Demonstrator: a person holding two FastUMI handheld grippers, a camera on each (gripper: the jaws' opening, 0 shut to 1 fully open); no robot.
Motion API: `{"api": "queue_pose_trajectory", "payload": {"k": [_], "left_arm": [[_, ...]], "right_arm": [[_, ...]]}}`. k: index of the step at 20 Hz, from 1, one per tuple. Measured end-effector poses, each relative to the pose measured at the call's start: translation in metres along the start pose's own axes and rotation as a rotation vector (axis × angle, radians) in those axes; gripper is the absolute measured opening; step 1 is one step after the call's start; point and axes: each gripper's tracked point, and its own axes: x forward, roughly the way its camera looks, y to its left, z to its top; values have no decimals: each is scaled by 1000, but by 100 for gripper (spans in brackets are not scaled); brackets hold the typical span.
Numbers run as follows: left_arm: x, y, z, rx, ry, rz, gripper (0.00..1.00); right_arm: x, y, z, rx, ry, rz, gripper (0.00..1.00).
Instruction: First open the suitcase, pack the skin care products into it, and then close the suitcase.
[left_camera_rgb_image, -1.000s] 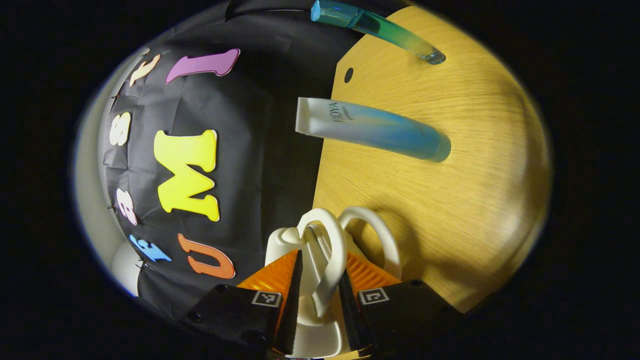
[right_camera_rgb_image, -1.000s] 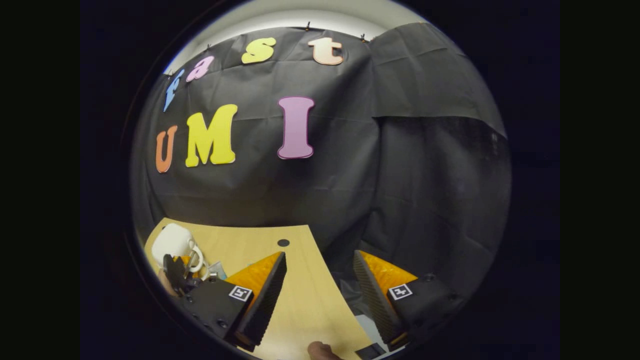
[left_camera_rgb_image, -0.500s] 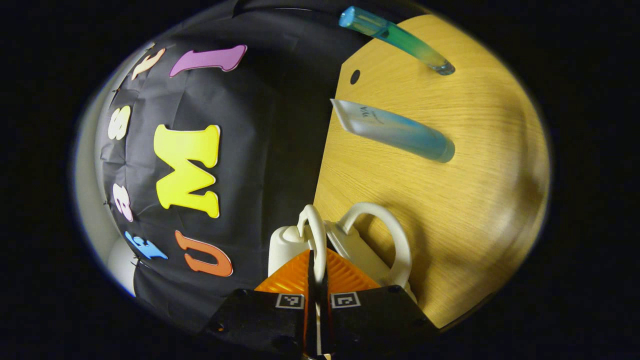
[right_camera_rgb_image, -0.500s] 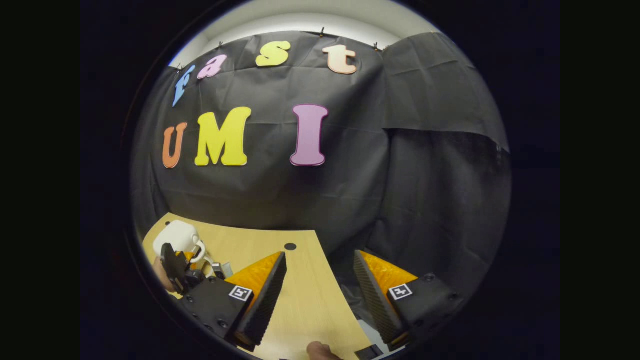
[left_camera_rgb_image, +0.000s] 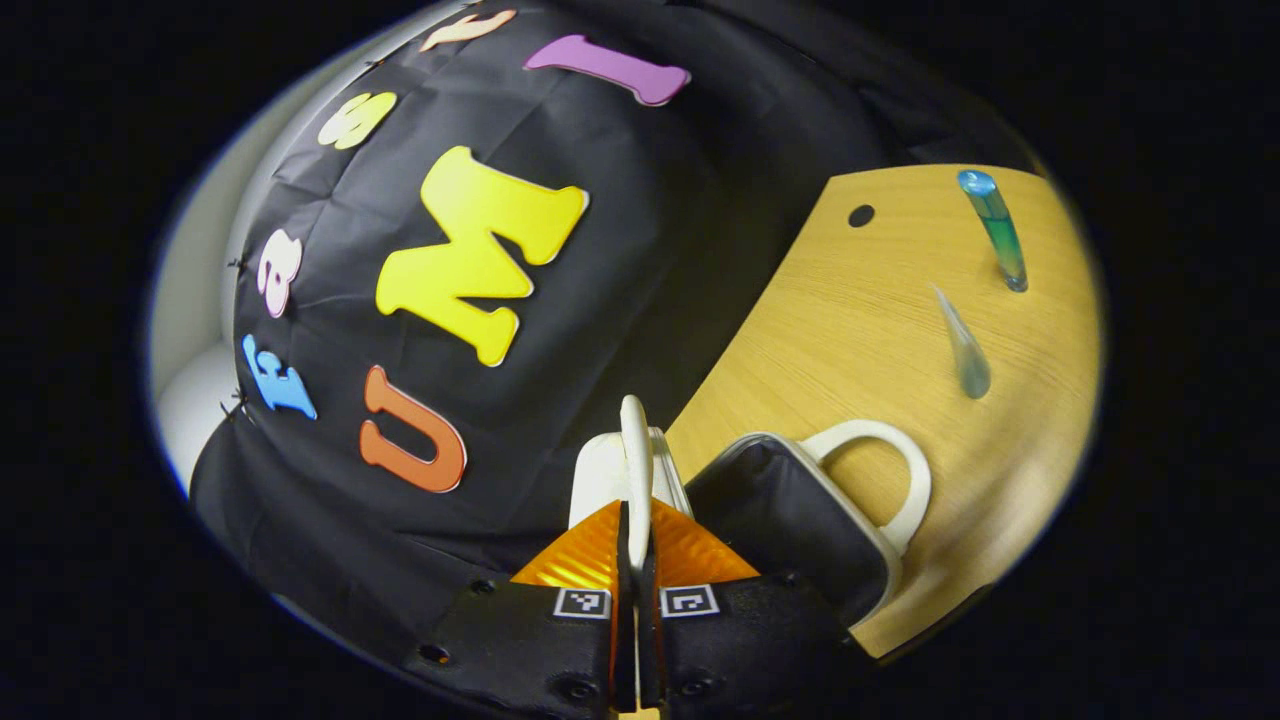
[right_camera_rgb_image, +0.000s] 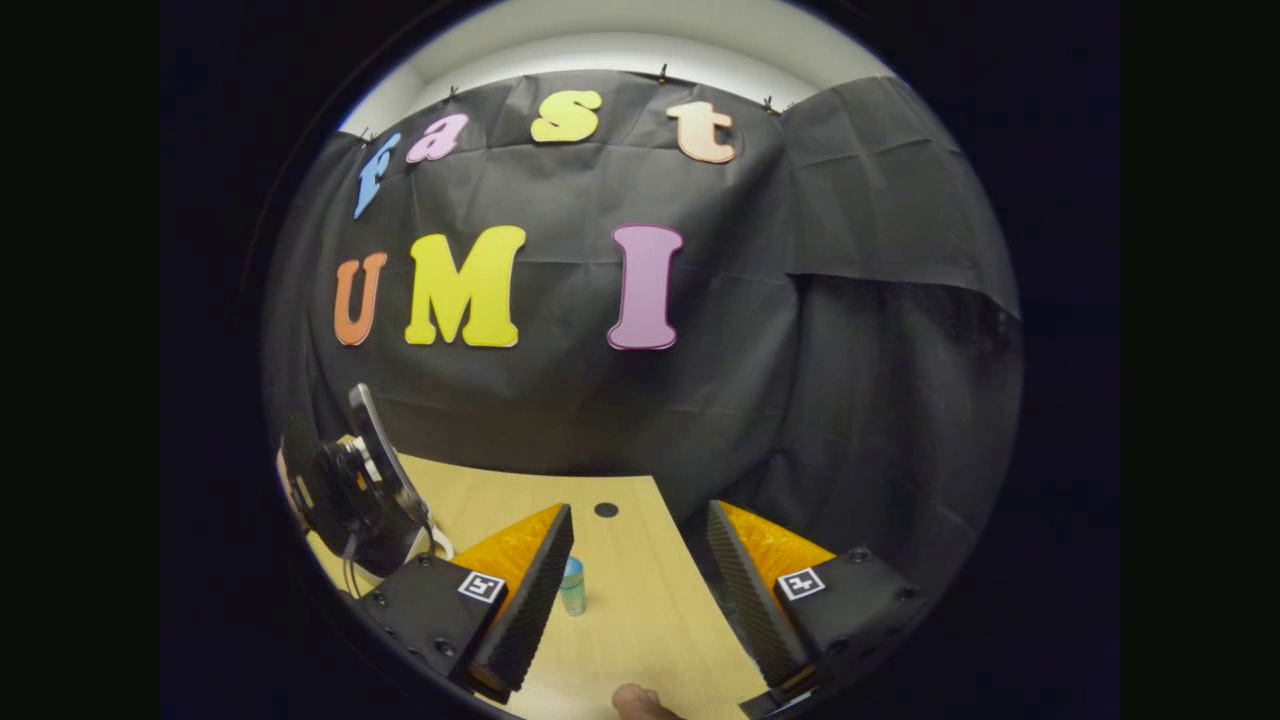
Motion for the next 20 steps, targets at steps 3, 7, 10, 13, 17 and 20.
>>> {"api": "queue_pose_trajectory", "payload": {"k": [3, 7, 10, 13, 17, 20], "left_arm": [[8, 40, -14, -86, 9, 21, 4], [14, 82, -41, -170, 28, 36, 4], [30, 110, -65, -222, 39, 17, 4], [40, 135, -96, -271, 68, 10, 4], [49, 154, -144, -312, 108, 12, 4], [62, 166, -181, -304, 140, 12, 4]], "right_arm": [[1, 23, 4, -25, -3, 20, 80], [2, 57, 6, -39, 2, 49, 80], [2, 83, 7, -59, 6, 73, 80], [2, 106, 8, -58, 12, 86, 80], [4, 129, 7, -59, 13, 78, 80], [7, 143, 2, -47, 33, 60, 80]]}}
